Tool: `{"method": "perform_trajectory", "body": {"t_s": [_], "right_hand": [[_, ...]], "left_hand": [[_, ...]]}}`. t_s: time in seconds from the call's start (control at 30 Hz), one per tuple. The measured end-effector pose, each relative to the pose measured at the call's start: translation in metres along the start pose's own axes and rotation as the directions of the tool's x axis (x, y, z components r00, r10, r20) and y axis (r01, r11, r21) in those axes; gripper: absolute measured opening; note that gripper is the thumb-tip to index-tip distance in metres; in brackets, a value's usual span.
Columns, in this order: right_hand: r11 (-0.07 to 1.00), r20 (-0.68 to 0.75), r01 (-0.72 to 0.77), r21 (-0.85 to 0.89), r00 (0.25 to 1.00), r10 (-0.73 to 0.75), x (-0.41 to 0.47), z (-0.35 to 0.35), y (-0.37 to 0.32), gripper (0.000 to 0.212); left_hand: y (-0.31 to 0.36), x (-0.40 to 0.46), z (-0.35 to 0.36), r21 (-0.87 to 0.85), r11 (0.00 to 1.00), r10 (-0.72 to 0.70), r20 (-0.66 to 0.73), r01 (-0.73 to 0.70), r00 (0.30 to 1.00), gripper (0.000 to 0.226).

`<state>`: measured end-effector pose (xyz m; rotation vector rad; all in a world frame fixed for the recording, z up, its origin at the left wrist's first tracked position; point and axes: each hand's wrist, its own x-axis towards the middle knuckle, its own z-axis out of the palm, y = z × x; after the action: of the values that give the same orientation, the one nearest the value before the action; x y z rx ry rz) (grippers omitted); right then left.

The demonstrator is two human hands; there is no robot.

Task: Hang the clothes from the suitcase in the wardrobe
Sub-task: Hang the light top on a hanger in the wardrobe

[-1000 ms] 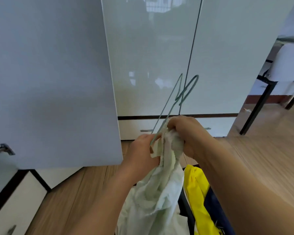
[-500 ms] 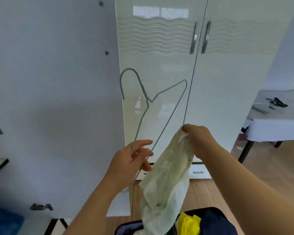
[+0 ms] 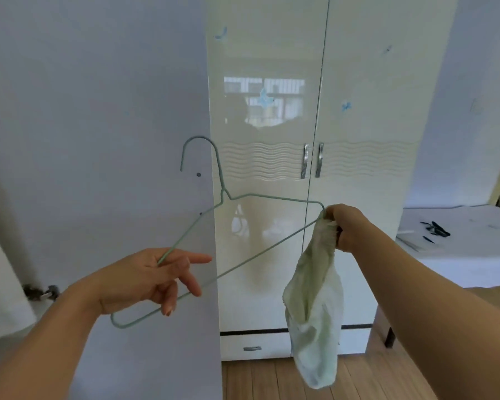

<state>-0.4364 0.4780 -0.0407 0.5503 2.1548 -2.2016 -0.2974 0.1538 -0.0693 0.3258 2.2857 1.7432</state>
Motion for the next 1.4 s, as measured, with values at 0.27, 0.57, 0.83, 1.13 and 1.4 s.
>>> {"method": "perform_trajectory", "body": {"t_s": [0.27,0.57,0.83,1.13,1.4], "right_hand": [[0.842,-0.034,0.265,-0.471,0.948,-0.317,-0.046,0.022,-0.023,0.021],[0.789,0.078,0.513,-0.339,0.851,-0.52,-0.114,0.082,-0.04,0.021],[0.752,0.461,0.623,-0.214,0.743,-0.485,-0.144,0.11,-0.044,0.012],[0.081,0.471,0.701,-0.709,0.556,-0.685,-0.157,0.149,-0.044,0.02],[0.379,0.414,0.888,-0.26,0.458,-0.787,-0.149,0.16,-0.061,0.023]], "left_hand": [[0.033,-0.026,-0.01,0.191,0.982,-0.001,0.063,-0.011,0.998,0.059],[0.052,-0.023,-0.008,0.412,0.909,0.053,0.024,-0.058,0.998,0.023],[0.046,-0.049,-0.064,0.345,0.933,0.13,-0.054,-0.103,0.99,0.035],[0.037,-0.054,-0.091,0.838,0.545,0.619,-0.379,-0.03,0.688,0.056],[0.037,-0.034,-0.029,0.843,0.534,0.652,-0.357,-0.07,0.669,0.032]]}}
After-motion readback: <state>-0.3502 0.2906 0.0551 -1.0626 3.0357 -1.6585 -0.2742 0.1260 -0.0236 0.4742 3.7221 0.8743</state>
